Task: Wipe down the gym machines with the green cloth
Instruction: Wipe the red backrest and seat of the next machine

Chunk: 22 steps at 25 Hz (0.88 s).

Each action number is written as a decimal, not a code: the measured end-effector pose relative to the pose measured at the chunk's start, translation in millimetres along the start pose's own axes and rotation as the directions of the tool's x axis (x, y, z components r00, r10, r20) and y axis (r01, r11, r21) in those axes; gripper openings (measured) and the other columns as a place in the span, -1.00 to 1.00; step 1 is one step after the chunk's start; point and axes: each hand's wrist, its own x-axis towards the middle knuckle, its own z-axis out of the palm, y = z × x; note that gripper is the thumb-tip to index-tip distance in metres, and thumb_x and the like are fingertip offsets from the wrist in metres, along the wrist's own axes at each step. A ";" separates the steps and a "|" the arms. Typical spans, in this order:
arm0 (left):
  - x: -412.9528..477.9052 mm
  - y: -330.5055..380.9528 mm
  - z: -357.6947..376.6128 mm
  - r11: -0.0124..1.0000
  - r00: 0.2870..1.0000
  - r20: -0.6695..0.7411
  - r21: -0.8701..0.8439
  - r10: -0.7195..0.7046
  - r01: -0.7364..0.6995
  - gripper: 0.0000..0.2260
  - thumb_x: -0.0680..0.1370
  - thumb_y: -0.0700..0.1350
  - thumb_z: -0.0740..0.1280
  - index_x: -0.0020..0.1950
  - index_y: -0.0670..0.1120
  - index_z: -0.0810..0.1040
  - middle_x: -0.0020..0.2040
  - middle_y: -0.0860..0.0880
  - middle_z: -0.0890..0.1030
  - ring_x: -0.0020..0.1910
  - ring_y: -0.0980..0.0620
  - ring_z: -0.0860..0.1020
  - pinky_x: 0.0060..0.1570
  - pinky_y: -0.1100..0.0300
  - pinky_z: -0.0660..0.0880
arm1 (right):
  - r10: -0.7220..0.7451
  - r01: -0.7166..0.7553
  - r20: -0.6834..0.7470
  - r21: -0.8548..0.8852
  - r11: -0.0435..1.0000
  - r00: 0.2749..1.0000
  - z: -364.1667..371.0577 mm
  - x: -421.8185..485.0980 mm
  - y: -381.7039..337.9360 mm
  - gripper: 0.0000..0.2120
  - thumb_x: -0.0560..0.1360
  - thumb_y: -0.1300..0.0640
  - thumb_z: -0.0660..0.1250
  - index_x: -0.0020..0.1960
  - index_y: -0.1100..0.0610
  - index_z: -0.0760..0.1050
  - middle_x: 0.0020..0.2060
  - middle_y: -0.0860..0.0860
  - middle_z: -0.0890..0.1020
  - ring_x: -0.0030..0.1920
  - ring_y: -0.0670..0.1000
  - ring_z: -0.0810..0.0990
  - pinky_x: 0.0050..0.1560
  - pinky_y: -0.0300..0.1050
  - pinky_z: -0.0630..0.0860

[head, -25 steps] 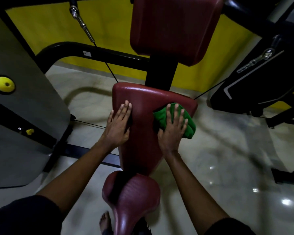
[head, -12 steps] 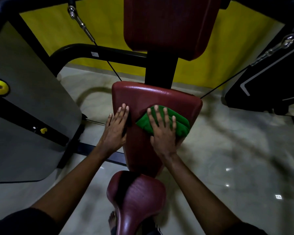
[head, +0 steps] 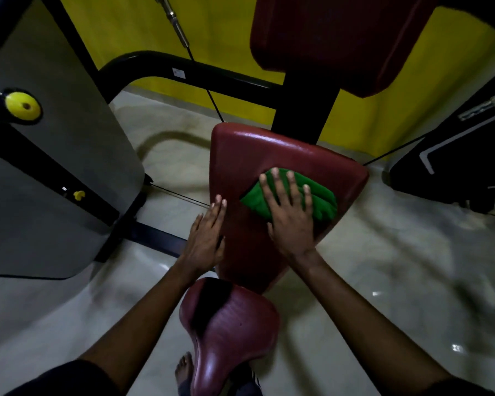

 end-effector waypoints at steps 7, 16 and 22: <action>-21.6 -28.5 3.8 0.993 0.999 0.016 -0.115 -0.035 0.036 -0.26 0.52 -0.09 0.18 0.63 -0.13 -0.09 0.64 -0.07 -0.09 0.59 0.01 0.06 0.46 -0.02 0.17 | -0.104 0.108 0.037 -0.108 0.988 0.994 -10.9 5.8 9.8 0.03 0.36 0.11 0.46 0.64 -0.07 -0.08 0.63 -0.02 0.00 0.62 0.10 -0.03 0.57 0.16 -0.04; -49.0 -32.7 13.6 0.964 0.995 0.027 -0.248 -0.094 0.097 -0.31 0.53 0.00 0.10 0.63 -0.15 0.00 0.62 -0.13 0.00 0.58 -0.08 0.13 0.49 -0.06 0.23 | -0.182 0.179 0.044 0.072 0.981 0.982 -27.0 52.6 -46.9 -0.10 0.37 0.20 0.41 0.62 0.02 0.10 0.59 0.02 0.19 0.58 0.12 0.14 0.49 0.16 0.15; -54.6 -30.3 -10.6 0.934 0.983 0.017 -0.309 -0.184 0.180 -0.31 0.51 -0.05 0.13 0.62 -0.17 0.02 0.62 -0.10 -0.03 0.59 -0.02 0.08 0.53 0.03 0.15 | -0.083 -0.096 0.208 0.724 0.683 0.975 -85.7 79.6 -11.4 -0.64 0.48 0.16 0.44 0.17 0.04 0.35 -0.01 0.03 0.60 -0.05 0.06 0.61 -0.11 -0.07 0.47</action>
